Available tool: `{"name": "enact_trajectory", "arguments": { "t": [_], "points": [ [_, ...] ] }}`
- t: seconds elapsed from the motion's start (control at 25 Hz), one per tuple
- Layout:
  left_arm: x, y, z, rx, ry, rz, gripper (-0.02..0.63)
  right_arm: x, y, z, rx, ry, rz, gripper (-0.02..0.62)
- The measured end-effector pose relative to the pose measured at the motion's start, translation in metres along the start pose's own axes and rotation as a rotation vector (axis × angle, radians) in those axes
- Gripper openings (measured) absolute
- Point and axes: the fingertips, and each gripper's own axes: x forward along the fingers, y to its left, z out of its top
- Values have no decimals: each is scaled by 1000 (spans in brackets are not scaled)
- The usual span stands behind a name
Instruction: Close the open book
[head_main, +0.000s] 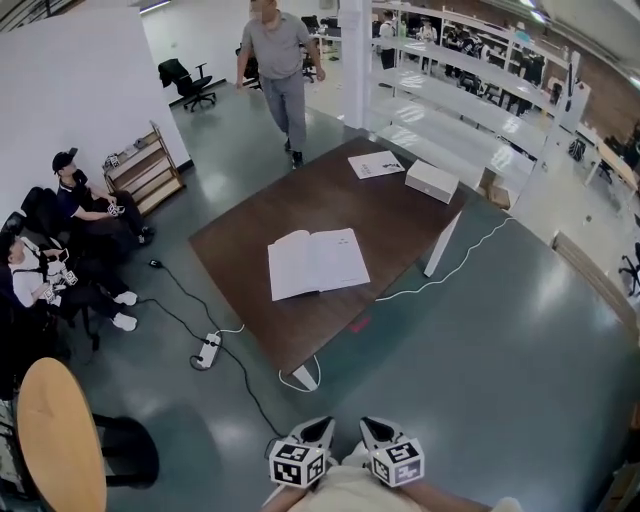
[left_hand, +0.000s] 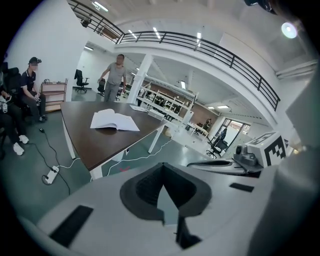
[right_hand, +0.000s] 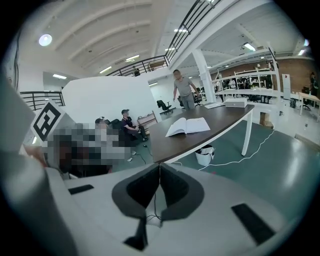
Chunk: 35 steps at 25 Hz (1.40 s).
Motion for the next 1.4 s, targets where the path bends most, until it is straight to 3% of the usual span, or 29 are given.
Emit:
{"name": "enact_trajectory", "arguments": {
  "t": [0.36,0.52,0.8,1.04,1.28,1.4],
  "points": [
    [24,7,-2,-100,12,57,6,16,-21,2,29,10,87,6],
    [58,25,6,-137,31,60,6,39,-47,14,36,26,98,6],
    [123,76,83,-186,6,15,6,105,-89,77,13,51,89,6],
    [163,123,165,-202,-40,-53,6,156,-119,148,0,37,20,6],
    [188,163,205,-340,-70,-145,6,196,-134,193,-4,13,-29,6],
    [200,184,211,-369,-61,-149,6,215,-139,204,-8,19,-44,6]
  ]
}}
